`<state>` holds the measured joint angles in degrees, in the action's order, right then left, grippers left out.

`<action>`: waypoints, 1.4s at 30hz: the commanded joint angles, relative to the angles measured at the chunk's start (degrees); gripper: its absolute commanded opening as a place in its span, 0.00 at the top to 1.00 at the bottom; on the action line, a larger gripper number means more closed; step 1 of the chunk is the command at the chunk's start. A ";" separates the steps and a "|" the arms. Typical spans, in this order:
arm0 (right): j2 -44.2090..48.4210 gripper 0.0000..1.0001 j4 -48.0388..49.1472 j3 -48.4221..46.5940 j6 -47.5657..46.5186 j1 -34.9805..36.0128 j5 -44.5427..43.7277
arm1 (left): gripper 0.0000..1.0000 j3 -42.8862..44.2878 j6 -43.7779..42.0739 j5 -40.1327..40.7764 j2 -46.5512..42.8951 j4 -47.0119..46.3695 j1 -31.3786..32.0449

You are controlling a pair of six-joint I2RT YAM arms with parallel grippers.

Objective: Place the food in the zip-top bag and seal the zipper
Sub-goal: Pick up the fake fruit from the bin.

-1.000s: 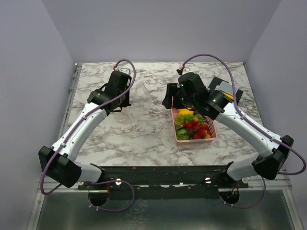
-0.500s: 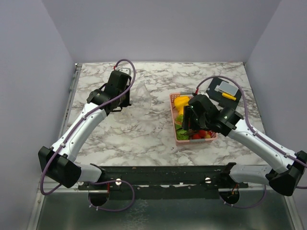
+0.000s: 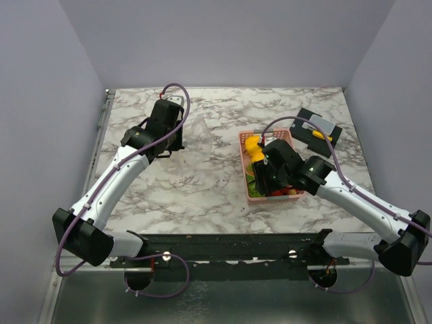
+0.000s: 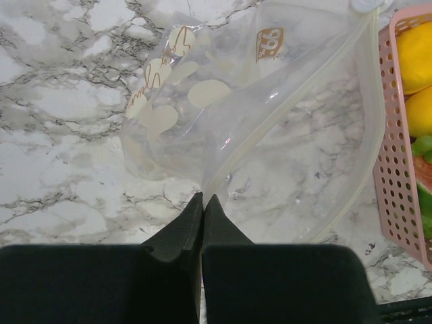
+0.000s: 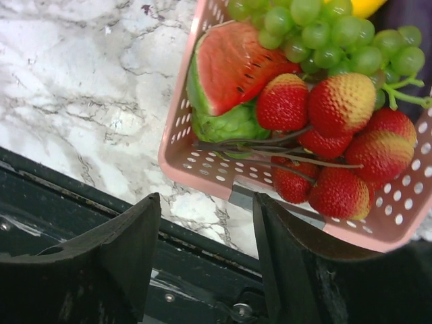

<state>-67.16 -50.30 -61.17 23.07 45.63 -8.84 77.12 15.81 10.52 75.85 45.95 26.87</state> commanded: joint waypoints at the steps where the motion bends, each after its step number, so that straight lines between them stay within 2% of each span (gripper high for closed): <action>1: 0.34 0.37 5.49 2.43 -9.73 -0.01 5.63 | 1.00 -0.43 -0.85 -1.12 -1.88 -0.15 0.29; 9: 2.13 0.40 11.59 7.65 -22.14 -0.01 13.28 | 1.00 -1.33 -1.24 -1.12 -2.51 -0.16 0.31; 13: 2.01 0.41 13.07 8.65 -26.96 -0.01 11.81 | 1.00 -1.61 -1.40 -1.12 -2.55 -0.21 0.29; 17: 2.73 0.50 16.07 10.73 -32.97 -0.06 13.24 | 1.00 -1.62 -1.73 -1.25 -2.55 -0.22 0.31; 30: -0.30 0.51 18.82 11.57 -39.92 -0.01 10.42 | 1.00 -1.93 -2.20 -1.30 -2.82 -0.13 0.29; 42: -4.22 0.54 21.12 12.65 -40.89 -0.01 9.09 | 1.00 -2.42 -2.36 -0.95 -3.41 -0.06 0.30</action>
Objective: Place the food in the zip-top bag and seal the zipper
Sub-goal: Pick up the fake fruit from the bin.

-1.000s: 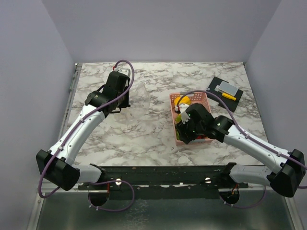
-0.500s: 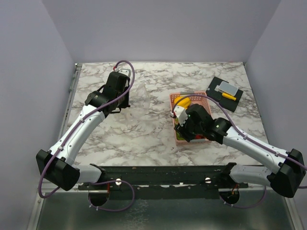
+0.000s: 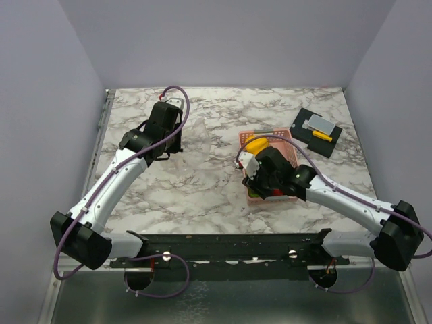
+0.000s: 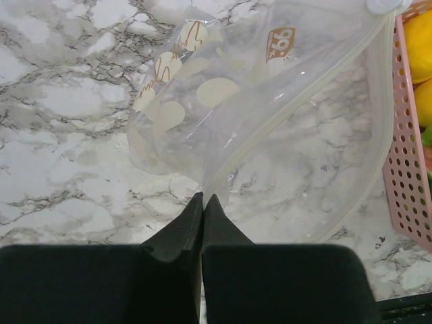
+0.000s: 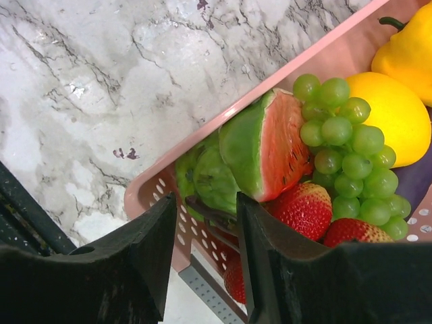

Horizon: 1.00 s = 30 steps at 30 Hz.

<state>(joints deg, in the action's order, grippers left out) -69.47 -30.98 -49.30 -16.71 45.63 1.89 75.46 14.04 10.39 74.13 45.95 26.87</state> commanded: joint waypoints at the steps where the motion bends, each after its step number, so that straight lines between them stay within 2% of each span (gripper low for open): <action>1: -2.36 0.55 1.91 0.90 -1.13 -0.01 -1.63 | 1.00 -0.75 -0.63 -0.75 -1.73 -0.01 0.29; 6: -3.74 0.60 3.13 1.18 -1.05 -0.01 -3.73 | 1.00 -0.67 -0.79 -0.46 -1.82 0.15 0.29; 9: -4.72 0.75 3.25 1.03 -0.71 -0.01 -4.82 | 1.00 -0.58 -0.90 -0.47 -1.80 0.21 0.29; 11: -5.47 0.79 3.05 0.97 -0.52 -0.01 -5.28 | 1.00 -0.66 -0.94 -0.46 -1.86 0.19 0.28; 15: -5.37 0.98 3.18 0.95 -0.34 -0.01 -6.49 | 1.00 -0.75 -0.99 -0.37 -1.97 0.28 0.28; 30: 6.10 0.99 2.11 -2.94 0.07 -0.01 -14.33 | 1.00 -0.23 -0.43 -0.97 -1.29 0.28 0.29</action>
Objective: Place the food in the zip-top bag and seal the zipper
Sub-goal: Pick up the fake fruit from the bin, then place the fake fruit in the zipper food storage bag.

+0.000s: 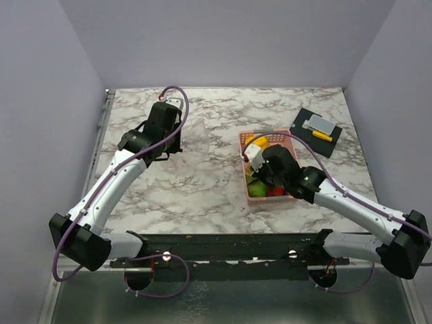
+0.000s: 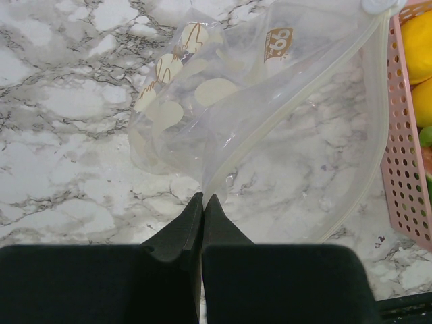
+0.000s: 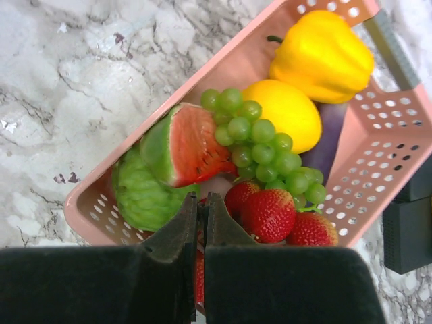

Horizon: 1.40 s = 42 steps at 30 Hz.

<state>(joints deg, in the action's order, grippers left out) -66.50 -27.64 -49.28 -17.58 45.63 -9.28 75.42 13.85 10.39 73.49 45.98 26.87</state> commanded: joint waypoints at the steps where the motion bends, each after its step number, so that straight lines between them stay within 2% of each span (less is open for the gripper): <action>1: 3.70 0.99 -1.15 -3.66 1.00 -0.01 -3.30 | 1.00 -0.11 -0.20 -0.99 -0.59 0.30 0.29; 9: 5.68 0.99 0.01 -12.30 1.38 0.00 -1.19 | 1.00 0.26 -0.13 -1.06 -0.40 0.47 0.28; 20: 3.63 0.99 5.74 -24.60 4.59 0.51 8.64 | 1.00 0.26 -0.29 -1.16 -0.25 0.57 0.29; 29: 0.22 0.99 16.57 -28.93 11.51 0.76 16.57 | 1.00 0.65 -0.39 -2.02 0.32 0.70 0.29; 42: -8.96 0.99 25.99 -34.46 15.83 4.10 19.96 | 1.00 1.36 -0.40 -3.34 0.41 1.42 0.29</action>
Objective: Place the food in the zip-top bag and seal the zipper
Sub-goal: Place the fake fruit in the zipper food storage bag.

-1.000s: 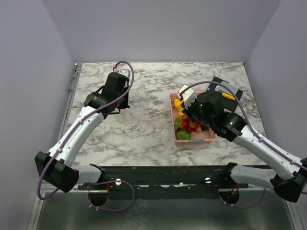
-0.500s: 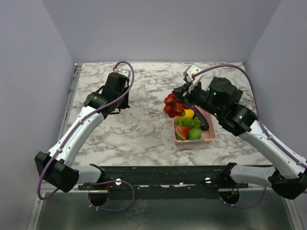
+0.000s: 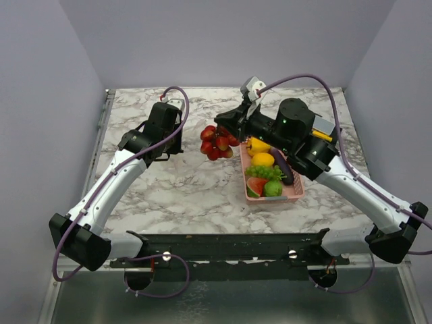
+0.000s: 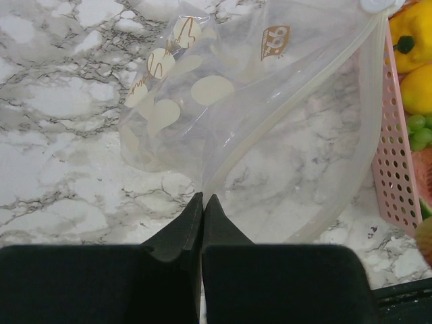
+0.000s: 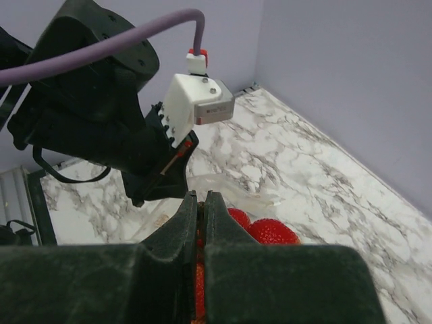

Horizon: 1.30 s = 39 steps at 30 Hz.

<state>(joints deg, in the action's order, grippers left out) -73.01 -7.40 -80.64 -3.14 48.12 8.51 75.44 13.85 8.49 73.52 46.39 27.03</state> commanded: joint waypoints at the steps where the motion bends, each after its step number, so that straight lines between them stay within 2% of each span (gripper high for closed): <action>1: -3.42 0.99 6.45 -3.27 1.49 1.89 1.93 | 1.00 1.29 -0.47 -1.52 0.35 0.98 0.13; 13: -9.43 0.99 13.52 -1.33 4.73 4.03 -0.75 | 1.00 2.03 0.52 -4.28 0.11 1.40 0.11; 26: -11.89 0.99 18.06 6.29 2.21 6.27 -3.42 | 1.00 4.35 1.35 -7.18 0.13 2.52 0.12; 39: -14.48 0.99 18.44 7.19 2.96 7.15 -4.14 | 1.00 5.51 2.22 -11.34 -0.50 3.38 0.12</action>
<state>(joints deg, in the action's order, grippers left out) -86.08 7.77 -73.41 -0.60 54.19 5.39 78.72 15.09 0.19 73.52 49.41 27.03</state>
